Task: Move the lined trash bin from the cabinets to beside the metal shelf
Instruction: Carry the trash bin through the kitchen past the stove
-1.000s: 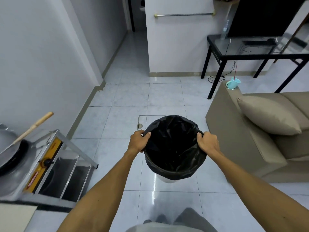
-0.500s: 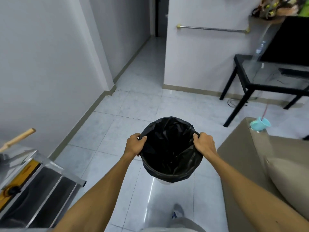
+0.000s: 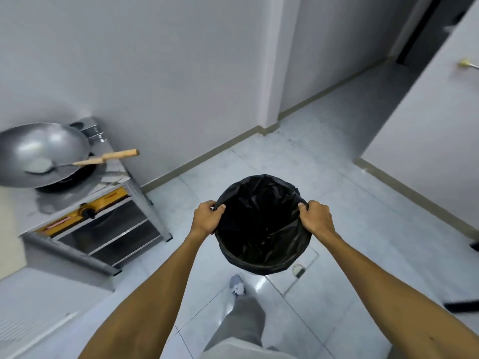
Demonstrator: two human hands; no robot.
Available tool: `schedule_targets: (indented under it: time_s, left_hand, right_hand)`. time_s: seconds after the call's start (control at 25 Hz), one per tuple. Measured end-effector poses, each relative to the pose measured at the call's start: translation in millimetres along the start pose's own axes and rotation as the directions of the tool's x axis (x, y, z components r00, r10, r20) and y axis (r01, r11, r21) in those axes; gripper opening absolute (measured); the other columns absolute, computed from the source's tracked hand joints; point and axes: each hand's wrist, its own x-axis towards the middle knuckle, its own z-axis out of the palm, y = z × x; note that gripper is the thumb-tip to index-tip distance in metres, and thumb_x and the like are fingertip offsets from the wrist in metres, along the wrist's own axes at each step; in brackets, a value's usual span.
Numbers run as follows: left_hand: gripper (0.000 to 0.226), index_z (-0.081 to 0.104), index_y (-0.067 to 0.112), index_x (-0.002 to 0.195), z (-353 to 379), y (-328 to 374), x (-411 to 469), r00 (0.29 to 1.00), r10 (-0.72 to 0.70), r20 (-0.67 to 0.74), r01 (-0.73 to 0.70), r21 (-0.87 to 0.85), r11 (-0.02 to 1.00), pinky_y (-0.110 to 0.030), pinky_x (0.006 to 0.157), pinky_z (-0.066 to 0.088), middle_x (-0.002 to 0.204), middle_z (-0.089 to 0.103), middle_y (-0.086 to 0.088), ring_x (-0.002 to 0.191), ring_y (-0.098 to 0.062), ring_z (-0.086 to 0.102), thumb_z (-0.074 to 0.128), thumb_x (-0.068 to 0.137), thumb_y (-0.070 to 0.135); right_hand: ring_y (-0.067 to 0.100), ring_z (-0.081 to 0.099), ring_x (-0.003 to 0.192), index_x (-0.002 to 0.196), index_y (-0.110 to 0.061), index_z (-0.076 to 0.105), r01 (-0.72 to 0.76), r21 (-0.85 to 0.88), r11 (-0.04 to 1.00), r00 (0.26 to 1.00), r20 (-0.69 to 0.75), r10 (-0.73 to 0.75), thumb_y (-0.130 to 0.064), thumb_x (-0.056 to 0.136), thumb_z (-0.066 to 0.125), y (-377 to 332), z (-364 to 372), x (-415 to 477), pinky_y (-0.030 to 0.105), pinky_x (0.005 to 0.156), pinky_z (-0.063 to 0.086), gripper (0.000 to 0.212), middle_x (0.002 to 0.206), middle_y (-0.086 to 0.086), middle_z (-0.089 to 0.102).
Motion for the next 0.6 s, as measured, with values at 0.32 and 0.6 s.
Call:
schedule_targets:
  time_s: [0.32, 0.6]
  left_hand:
    - [0.024, 0.068, 0.010, 0.094, -51.4, 5.0, 104.1, 0.962, -0.152, -0.226, 0.140, -0.069, 0.988, -0.039, 0.060, 0.053, 0.070, 0.060, 0.001, 0.068, -0.026, 0.060, 0.059, 0.093, 0.032]
    - [0.030, 0.067, 0.009, 0.108, -70.4, 9.1, 172.1, 0.910, -0.268, -0.316, 0.231, -0.150, 0.961, -0.036, 0.053, 0.053, 0.078, 0.063, -0.002, 0.068, -0.023, 0.062, 0.056, 0.096, 0.034]
  right_hand:
    - [0.042, 0.063, 0.093, 0.084, -0.007, 0.053, 0.223, -0.083, 0.971, 0.962, 0.181, -0.206, -0.039, 0.101, 0.047, -127.6, 40.1, 144.2, 0.037, 0.072, 0.046, 0.036, 0.101, 0.022, 0.067]
    - [0.039, 0.065, 0.095, 0.096, -0.007, 0.059, 0.342, -0.129, 0.931, 0.909, 0.296, -0.294, -0.040, 0.102, 0.046, -210.6, 74.0, 243.3, 0.038, 0.074, 0.049, 0.036, 0.106, 0.019, 0.068]
